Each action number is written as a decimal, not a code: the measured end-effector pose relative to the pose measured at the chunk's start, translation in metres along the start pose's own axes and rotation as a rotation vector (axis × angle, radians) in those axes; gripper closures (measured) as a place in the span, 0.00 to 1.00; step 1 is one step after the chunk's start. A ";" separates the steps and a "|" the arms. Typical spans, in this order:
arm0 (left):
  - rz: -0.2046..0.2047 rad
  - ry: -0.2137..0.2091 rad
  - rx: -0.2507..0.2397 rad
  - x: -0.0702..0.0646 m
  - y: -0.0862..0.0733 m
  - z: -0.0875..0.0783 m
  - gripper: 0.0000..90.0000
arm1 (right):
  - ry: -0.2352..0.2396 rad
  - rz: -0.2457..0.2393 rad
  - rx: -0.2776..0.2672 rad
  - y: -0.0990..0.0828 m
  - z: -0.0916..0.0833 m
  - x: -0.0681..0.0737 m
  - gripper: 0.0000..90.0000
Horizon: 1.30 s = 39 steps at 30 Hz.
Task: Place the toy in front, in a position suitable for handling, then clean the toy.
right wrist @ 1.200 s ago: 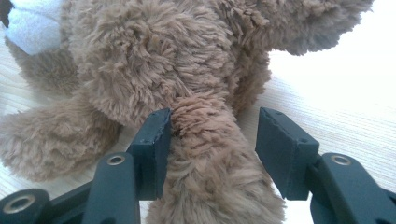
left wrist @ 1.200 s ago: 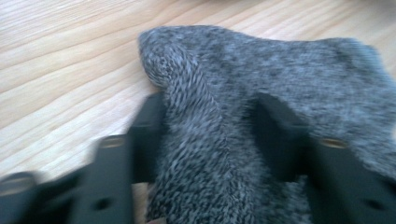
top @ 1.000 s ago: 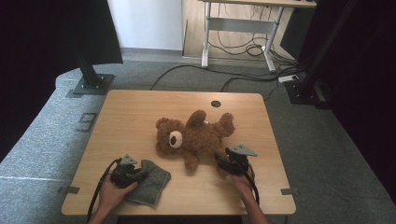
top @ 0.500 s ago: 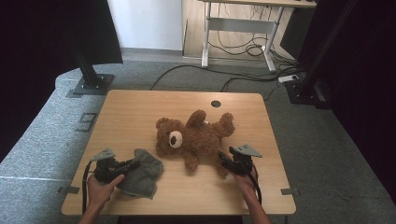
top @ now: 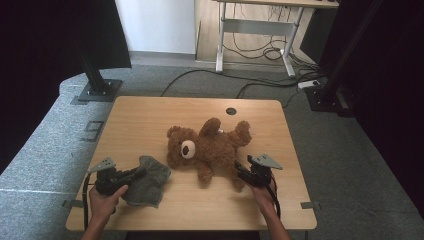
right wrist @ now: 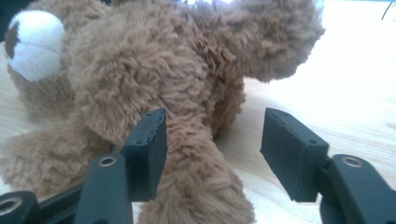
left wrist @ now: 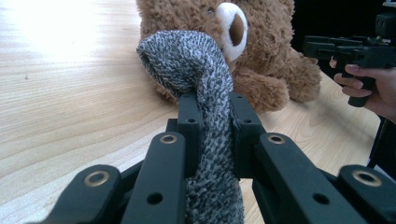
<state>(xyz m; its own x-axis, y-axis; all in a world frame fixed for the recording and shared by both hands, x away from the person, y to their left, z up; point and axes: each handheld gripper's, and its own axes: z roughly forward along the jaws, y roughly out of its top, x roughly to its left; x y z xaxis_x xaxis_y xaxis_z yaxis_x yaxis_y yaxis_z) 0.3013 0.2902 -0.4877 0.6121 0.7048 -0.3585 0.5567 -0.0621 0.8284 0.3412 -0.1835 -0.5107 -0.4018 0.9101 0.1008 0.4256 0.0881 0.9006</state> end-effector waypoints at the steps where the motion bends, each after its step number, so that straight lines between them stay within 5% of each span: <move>1: 0.000 0.000 0.000 0.000 0.000 0.000 0.86 | 0.000 0.000 0.000 0.000 0.000 0.000 0.44; 10: -0.012 -0.007 -0.006 0.001 0.001 -0.001 0.86 | -0.015 -0.018 -0.053 0.010 -0.009 0.008 0.39; 19: -0.006 -0.029 -0.030 -0.002 0.013 0.003 0.86 | 0.041 -0.051 -0.064 0.018 -0.011 0.021 0.37; 34: 0.006 -0.075 -0.040 -0.012 0.037 0.022 0.86 | 0.129 -0.072 0.001 0.035 0.020 0.042 0.27; 39: 0.006 -0.078 -0.044 -0.013 0.038 0.025 0.86 | 0.089 -0.076 0.033 0.036 0.033 0.044 0.23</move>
<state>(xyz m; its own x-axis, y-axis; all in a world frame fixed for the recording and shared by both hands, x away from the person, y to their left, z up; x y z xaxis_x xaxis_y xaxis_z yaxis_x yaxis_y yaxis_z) 0.3287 0.2606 -0.4623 0.6586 0.6469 -0.3844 0.5288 -0.0344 0.8481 0.3657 -0.1266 -0.4874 -0.5033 0.8612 0.0714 0.4174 0.1699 0.8927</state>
